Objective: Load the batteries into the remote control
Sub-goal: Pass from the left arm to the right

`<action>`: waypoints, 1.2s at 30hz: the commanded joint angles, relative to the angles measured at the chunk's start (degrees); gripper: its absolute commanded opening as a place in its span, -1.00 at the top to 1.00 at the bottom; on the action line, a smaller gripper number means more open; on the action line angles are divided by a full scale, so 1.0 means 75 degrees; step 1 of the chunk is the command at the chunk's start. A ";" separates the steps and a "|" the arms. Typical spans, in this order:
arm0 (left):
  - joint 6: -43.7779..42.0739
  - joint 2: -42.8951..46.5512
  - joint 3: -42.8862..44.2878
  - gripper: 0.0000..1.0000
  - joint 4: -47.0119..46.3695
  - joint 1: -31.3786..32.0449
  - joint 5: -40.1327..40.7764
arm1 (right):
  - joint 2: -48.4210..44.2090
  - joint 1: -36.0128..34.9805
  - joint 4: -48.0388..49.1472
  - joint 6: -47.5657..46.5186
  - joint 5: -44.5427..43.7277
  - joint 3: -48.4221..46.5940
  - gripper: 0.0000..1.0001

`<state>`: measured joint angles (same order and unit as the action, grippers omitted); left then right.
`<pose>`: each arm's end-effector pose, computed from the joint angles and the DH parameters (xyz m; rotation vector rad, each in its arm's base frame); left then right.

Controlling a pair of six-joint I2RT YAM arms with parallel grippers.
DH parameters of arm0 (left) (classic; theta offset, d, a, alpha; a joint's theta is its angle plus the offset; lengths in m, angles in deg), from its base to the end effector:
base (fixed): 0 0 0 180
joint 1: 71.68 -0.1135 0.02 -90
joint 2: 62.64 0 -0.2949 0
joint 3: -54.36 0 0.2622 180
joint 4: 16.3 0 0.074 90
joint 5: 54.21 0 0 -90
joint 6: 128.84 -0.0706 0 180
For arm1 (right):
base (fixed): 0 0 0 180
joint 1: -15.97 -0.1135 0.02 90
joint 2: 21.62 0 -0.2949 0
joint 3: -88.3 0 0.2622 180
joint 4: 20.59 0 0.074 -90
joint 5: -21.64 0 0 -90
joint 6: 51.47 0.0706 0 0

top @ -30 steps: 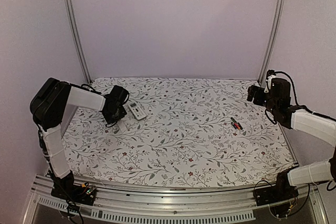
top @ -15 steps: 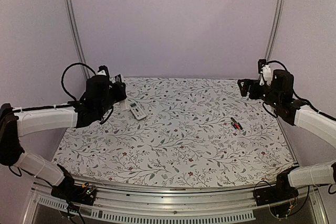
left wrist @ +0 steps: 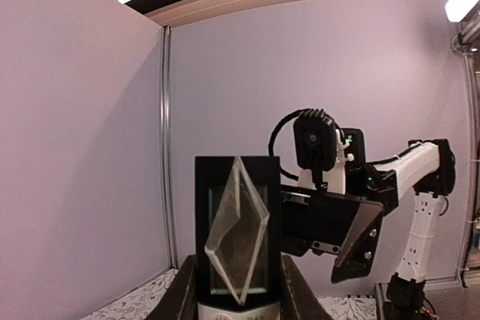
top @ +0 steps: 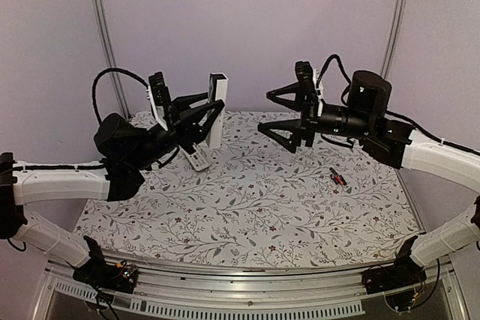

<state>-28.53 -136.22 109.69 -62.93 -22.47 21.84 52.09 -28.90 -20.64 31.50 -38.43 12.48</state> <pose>0.1903 -0.2466 0.3820 0.5941 0.9870 -1.0591 0.2121 0.2609 0.4111 -1.0680 1.2098 0.9160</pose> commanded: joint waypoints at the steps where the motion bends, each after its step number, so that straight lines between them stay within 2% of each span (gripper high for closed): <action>1: -0.0214 -0.0413 0.0540 1.00 -0.0805 0.0404 -0.1296 | 0.0753 -0.0483 0.0332 -0.0475 0.0781 -0.0410 -0.95; 6: -0.0113 -0.0712 0.0648 1.00 -0.1087 0.0632 -0.1563 | 0.1306 -0.0685 0.0545 -0.0401 0.1363 -0.0727 -0.82; 15: -0.0026 -0.1000 0.0797 1.00 -0.1067 0.0699 -0.1511 | 0.1680 -0.0837 0.1004 -0.0232 0.1653 -0.0862 -0.47; 16: -0.0034 -0.1005 0.0815 1.00 -0.1047 0.0704 -0.1518 | 0.1706 -0.0847 0.1006 -0.0208 0.1674 -0.0893 -0.40; 23: 0.0019 -0.1023 0.0751 1.00 -0.1052 0.0719 -0.1346 | 0.1764 -0.0878 0.0997 -0.0176 0.1978 -0.0886 0.55; 25: 0.0094 -0.1040 0.0732 1.00 -0.1086 0.0716 -0.1283 | 0.1741 -0.0874 0.0976 -0.0165 0.2032 -0.0858 0.75; 29: 0.0158 -0.0961 0.0586 1.00 -0.1131 0.0697 -0.0961 | 0.1558 -0.0878 0.0877 -0.0259 0.1723 -0.0656 0.98; 31: 0.0108 -0.0880 0.0537 1.00 -0.1054 0.0685 -0.0861 | 0.1381 -0.0878 0.0808 -0.0341 0.1489 -0.0532 1.00; 32: 0.0049 -0.0823 0.0509 0.79 -0.0947 0.0684 -0.0741 | 0.1292 -0.0874 0.0740 -0.0387 0.1298 -0.0489 1.00; 34: -0.0073 -0.0676 0.0433 -0.17 -0.0681 0.0667 -0.0367 | 0.1117 -0.0874 0.0456 -0.0469 0.0759 -0.0465 1.00; 35: -0.0149 -0.0586 0.0412 -0.50 -0.0549 0.0648 -0.0134 | 0.1067 -0.0874 0.0258 -0.0478 0.0380 -0.0494 1.00; 36: -0.0231 -0.0490 0.0364 -0.66 -0.0398 0.0621 0.0091 | 0.1004 -0.0880 0.0013 -0.0481 0.0008 -0.0525 1.00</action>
<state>-28.97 -142.82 113.78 -69.03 -17.68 14.54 63.08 -35.32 -15.51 29.75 -28.22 8.11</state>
